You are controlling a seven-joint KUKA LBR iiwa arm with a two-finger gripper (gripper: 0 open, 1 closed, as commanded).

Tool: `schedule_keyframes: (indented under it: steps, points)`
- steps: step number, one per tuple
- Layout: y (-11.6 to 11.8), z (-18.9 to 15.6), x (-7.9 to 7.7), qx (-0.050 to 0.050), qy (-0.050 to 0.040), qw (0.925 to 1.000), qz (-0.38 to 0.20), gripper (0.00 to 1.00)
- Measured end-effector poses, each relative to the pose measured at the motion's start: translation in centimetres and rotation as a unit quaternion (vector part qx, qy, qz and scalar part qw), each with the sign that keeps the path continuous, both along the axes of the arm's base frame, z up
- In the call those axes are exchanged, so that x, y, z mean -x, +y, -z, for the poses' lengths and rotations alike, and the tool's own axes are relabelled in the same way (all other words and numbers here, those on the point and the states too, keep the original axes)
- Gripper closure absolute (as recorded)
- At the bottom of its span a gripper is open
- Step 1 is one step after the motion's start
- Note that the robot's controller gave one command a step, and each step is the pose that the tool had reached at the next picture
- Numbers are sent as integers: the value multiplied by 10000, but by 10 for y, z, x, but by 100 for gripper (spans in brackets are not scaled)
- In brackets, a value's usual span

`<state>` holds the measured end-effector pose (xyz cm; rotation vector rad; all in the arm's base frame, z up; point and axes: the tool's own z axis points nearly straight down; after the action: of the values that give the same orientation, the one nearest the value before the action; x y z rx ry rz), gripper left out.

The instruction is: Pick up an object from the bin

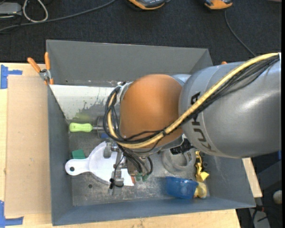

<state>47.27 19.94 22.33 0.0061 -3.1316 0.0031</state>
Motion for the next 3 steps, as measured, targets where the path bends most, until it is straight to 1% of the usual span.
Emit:
schedule_keyframes:
  steps: [1, 2, 3]
  points:
    - [-2, -4, -2, -9, -38, 10000, 32, 0]
    - [-11, 63, -4, -3, -36, 9961, 879, 0]
    - [-20, 158, -7, 6, -35, 9784, 2066, 0]
